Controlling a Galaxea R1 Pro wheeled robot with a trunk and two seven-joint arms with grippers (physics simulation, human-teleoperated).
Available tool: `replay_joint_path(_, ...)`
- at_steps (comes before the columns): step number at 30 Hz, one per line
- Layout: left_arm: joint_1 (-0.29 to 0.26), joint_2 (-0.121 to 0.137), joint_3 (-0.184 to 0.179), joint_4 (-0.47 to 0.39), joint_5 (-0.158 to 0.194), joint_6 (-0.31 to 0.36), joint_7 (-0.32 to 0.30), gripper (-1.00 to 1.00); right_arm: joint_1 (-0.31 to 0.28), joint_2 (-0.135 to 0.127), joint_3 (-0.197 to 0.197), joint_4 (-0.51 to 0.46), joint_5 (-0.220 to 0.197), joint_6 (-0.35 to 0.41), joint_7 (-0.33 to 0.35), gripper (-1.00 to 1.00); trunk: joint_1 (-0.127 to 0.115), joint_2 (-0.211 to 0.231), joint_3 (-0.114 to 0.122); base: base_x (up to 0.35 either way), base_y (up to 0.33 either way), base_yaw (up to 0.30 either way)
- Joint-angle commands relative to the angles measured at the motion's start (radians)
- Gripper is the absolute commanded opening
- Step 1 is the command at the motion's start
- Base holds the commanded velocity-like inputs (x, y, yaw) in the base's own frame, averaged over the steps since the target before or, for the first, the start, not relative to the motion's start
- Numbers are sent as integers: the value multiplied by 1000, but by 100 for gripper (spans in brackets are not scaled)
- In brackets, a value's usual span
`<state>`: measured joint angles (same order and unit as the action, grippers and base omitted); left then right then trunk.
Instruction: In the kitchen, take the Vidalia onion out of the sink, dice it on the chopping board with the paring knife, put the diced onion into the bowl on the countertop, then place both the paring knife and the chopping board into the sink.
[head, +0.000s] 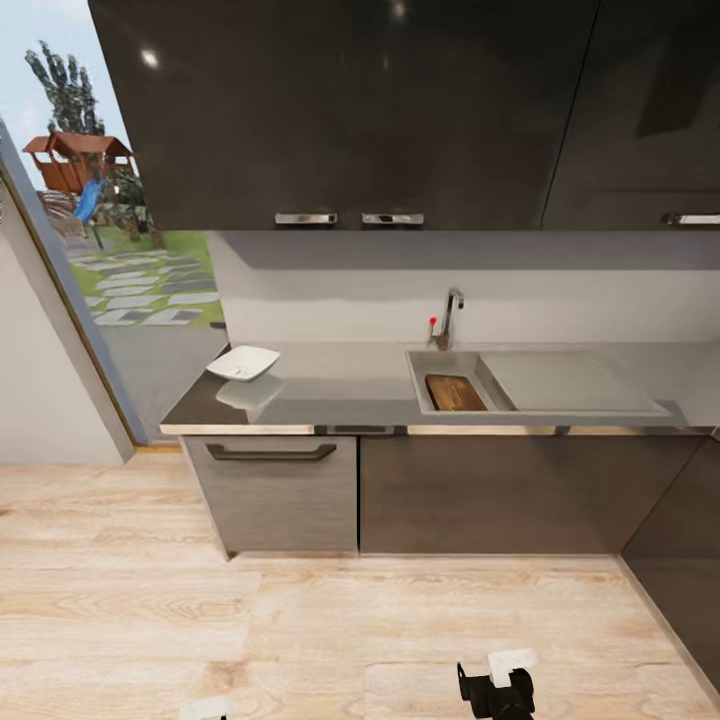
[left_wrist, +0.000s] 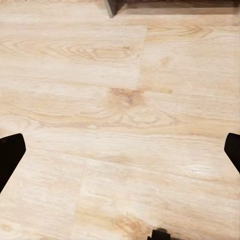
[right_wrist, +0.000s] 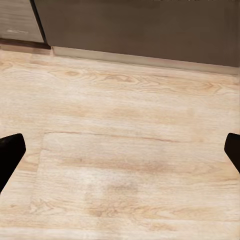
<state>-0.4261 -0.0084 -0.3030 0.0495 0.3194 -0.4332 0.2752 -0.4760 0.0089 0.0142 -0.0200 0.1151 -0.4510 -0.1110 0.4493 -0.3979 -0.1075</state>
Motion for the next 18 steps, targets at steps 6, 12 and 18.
replay_joint_path(6, -2, -1, -8, 4, 5, -6, 2, 100, -1, 0, 1, 2, 11, -1, -10, 100, 1, -2, 7, 0, 0, 0)
replay_joint_path(12, -2, -2, -8, 4, 5, -6, 2, 100, -1, 0, 1, 2, 11, -1, -10, 100, 1, -2, 17, 0, 0, 0)
replay_joint_path(18, -2, -2, -8, 5, 5, -6, 2, 100, -1, 0, 1, 2, 11, -1, -10, 100, 1, -2, 27, 0, 0, 0)
